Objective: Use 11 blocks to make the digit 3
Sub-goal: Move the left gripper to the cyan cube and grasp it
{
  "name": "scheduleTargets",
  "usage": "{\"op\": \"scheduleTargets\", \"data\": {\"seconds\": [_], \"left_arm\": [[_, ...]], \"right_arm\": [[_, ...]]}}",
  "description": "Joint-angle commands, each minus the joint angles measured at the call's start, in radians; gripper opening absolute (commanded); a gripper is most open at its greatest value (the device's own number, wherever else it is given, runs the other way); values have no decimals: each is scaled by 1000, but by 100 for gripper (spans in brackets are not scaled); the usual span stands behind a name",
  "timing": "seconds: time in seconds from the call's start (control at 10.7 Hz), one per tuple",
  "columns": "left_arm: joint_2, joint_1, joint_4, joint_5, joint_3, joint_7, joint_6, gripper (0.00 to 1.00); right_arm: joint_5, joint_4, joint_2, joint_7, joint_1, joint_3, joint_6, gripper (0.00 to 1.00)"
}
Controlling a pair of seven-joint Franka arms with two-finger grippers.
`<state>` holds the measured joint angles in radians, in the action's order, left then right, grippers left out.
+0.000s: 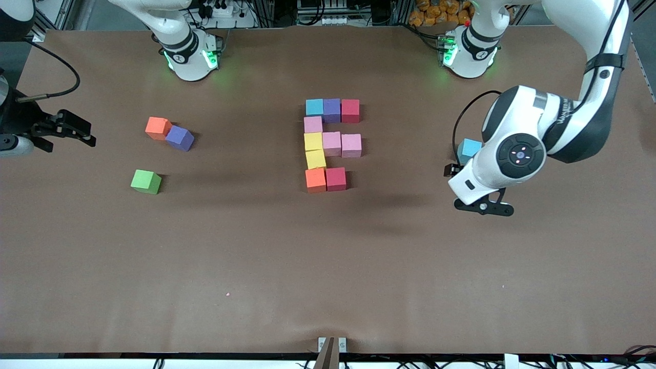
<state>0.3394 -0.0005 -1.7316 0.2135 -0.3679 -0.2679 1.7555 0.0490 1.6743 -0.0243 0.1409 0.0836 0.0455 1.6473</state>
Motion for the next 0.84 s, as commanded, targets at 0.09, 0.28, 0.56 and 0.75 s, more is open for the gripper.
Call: {"op": "scheduleTargets", "data": {"seconds": [0.09, 0.28, 0.56, 0.75], "left_arm": [[-169, 91, -317, -28, 3, -4, 170, 100], [-183, 115, -428, -78, 10, -4, 237, 100], [-210, 132, -564, -86, 20, 1, 340, 100], [-229, 137, -653, -86, 21, 6, 421, 100]], "right_arm": [[2, -8, 10, -15, -2, 2, -3, 100], [3, -8, 12, -14, -4, 2, -3, 100], [2, -8, 26, -9, 1, 2, -3, 100], [2, -8, 30, -10, -2, 2, -3, 100]]}}
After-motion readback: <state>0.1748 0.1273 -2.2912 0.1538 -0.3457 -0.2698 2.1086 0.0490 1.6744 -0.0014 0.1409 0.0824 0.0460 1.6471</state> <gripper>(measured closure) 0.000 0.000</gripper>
